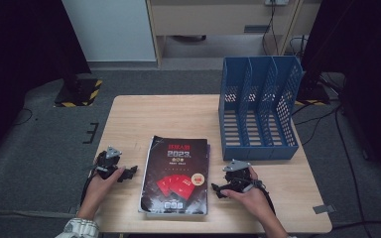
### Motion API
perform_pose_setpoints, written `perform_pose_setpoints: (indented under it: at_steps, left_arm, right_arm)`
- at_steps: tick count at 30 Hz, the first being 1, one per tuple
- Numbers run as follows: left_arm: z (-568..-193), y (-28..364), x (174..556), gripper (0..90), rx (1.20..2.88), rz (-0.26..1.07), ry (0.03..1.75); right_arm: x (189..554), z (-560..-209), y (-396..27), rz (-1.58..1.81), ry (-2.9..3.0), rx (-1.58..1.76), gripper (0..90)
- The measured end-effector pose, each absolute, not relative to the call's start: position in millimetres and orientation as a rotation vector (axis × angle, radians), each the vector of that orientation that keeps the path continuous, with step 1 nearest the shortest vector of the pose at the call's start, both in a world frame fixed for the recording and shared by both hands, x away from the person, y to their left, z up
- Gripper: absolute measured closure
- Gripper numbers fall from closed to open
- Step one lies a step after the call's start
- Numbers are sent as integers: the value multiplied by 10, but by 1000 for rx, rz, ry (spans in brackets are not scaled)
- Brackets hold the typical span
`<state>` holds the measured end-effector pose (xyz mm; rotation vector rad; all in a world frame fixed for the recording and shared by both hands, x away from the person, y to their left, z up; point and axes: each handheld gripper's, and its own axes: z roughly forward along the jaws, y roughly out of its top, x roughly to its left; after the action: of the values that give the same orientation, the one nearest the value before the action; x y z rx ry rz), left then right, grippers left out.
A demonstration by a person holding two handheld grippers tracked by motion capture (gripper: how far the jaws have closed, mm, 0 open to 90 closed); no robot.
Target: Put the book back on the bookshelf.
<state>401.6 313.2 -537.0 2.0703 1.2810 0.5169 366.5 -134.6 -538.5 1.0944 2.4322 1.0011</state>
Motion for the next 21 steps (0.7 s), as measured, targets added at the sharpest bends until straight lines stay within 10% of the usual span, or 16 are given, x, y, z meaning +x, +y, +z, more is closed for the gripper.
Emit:
perform_pose_setpoints:
  at_steps: [13, 21]
  left_arm:
    - [-5149, 3139, 3892, 150, 1968, 459, 1256]
    - [-4928, 3001, 3760, 393, 1907, 453, 1193]
  right_arm:
    - [3541, -5201, -1332, 1028, 2436, 1078, 221]
    - [3419, -4943, -1268, 1235, 2366, 1031, 451]
